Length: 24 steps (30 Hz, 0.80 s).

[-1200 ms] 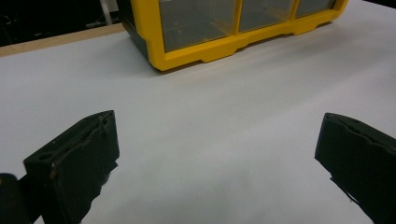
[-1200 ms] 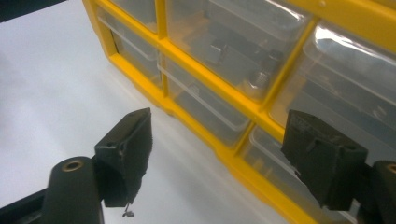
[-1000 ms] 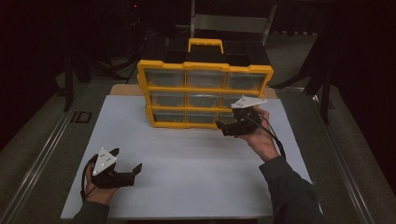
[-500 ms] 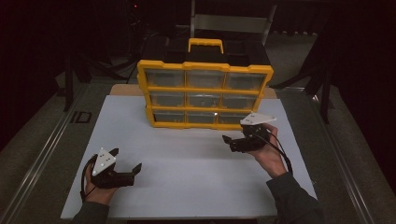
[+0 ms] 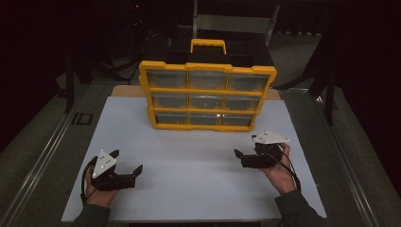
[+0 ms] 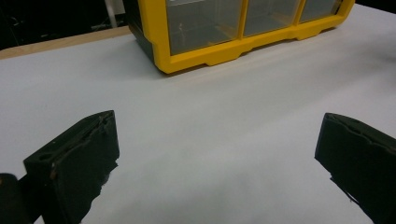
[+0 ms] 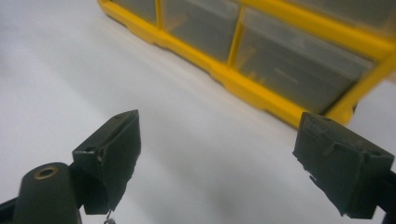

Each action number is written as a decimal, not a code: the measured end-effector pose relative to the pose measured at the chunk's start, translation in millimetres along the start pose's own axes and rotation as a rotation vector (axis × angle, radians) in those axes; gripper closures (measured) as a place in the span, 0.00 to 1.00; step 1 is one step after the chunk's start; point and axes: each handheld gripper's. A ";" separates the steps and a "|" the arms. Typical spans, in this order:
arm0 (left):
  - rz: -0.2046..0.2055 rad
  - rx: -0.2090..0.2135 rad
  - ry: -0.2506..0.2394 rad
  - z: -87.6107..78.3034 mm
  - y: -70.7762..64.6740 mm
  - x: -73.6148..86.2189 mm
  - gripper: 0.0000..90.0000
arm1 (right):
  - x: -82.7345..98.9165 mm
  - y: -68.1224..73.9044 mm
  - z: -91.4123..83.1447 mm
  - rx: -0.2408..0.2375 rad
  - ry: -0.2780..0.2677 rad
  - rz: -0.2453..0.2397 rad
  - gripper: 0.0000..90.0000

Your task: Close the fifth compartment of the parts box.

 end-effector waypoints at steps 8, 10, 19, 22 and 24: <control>-0.004 -0.009 -0.007 -1.2 2.1 -0.7 0.00 | 35.2 4.9 -11.8 0.050 -0.050 0.037 0.16; -0.004 -0.009 -0.010 -1.4 2.0 -0.8 0.00 | 42.6 7.0 -14.3 0.059 -0.064 0.046 0.16; -0.010 -0.010 -0.019 -3.9 3.6 -1.7 0.00 | 60.9 13.5 -26.2 0.098 -0.128 0.064 0.15; -0.010 -0.010 -0.024 -4.2 3.7 -1.8 0.00 | 65.9 15.9 -28.5 0.107 -0.143 0.062 0.14; -0.011 -0.009 -0.023 -4.9 4.0 -2.1 0.00 | 67.8 17.3 -28.9 0.106 -0.145 0.058 0.12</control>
Point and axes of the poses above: each handheld gripper's, and its own axes: z roughly forward along the jaws, x roughly out of its underside, y roughly to its left, and after that the axes turned 13 degrees about -z, right-handed
